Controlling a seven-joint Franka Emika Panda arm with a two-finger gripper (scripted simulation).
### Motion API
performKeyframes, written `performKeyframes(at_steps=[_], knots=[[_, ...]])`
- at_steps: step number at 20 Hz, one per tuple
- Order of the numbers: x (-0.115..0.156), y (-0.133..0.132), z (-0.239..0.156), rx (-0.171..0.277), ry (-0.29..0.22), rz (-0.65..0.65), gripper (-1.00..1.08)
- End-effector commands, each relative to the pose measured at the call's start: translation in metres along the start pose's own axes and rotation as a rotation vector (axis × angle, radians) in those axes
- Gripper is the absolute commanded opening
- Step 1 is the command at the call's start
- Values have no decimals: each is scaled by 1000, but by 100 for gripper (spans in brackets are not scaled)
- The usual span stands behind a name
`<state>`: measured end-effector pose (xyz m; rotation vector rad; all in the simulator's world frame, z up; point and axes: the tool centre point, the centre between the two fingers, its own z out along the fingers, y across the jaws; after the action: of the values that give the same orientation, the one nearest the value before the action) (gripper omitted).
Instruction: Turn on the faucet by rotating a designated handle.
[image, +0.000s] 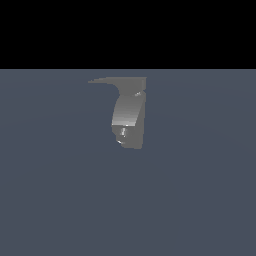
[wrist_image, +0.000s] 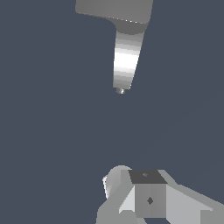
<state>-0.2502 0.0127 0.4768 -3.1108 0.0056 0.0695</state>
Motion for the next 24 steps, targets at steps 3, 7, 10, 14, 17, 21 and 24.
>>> performKeyframes(at_steps=[3,7,10,14,17,21,24], knots=[[0,0,0,0,0,2,-100],[2,-4,2,0,0,19,-100],[4,-9,5,1,1,42,-100],[10,-19,11,2,2,88,-100],[15,-29,17,3,3,133,-100],[26,-45,26,4,5,209,-100],[36,-57,34,6,7,271,-100]])
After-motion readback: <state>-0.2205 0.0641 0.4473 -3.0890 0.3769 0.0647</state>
